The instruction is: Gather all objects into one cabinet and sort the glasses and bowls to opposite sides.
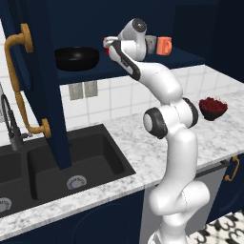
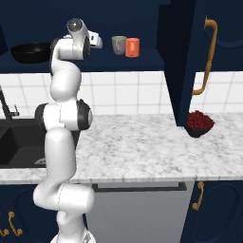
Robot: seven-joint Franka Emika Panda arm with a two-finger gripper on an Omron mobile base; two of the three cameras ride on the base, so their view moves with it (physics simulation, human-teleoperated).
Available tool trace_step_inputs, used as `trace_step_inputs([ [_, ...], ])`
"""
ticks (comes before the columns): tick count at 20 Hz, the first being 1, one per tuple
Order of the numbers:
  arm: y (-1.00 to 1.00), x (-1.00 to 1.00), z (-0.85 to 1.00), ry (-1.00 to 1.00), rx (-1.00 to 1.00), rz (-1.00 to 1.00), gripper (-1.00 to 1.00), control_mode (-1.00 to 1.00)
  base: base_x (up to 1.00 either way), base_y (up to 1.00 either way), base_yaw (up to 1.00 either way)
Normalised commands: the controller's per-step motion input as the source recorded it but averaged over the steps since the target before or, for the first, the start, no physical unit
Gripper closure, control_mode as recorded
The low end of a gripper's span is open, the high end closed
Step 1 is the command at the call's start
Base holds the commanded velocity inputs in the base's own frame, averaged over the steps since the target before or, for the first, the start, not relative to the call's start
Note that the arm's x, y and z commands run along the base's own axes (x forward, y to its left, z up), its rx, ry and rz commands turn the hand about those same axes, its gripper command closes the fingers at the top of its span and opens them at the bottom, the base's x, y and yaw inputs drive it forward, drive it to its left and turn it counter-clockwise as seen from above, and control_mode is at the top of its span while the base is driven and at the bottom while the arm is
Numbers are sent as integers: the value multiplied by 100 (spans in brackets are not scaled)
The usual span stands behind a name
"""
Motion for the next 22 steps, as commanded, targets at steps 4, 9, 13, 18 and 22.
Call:
trace_step_inputs([
  [4,0,0,0,0,0,0,100,-100,0,0,0],
  [9,0,0,0,0,0,0,100,-100,0,0,0],
  [13,-6,-11,0,-1,0,1,100,-100,0,0,0],
  [18,-8,-20,0,-2,0,0,100,-100,0,0,0],
  [22,-12,-28,-1,-3,0,0,100,-100,0,0,0],
])
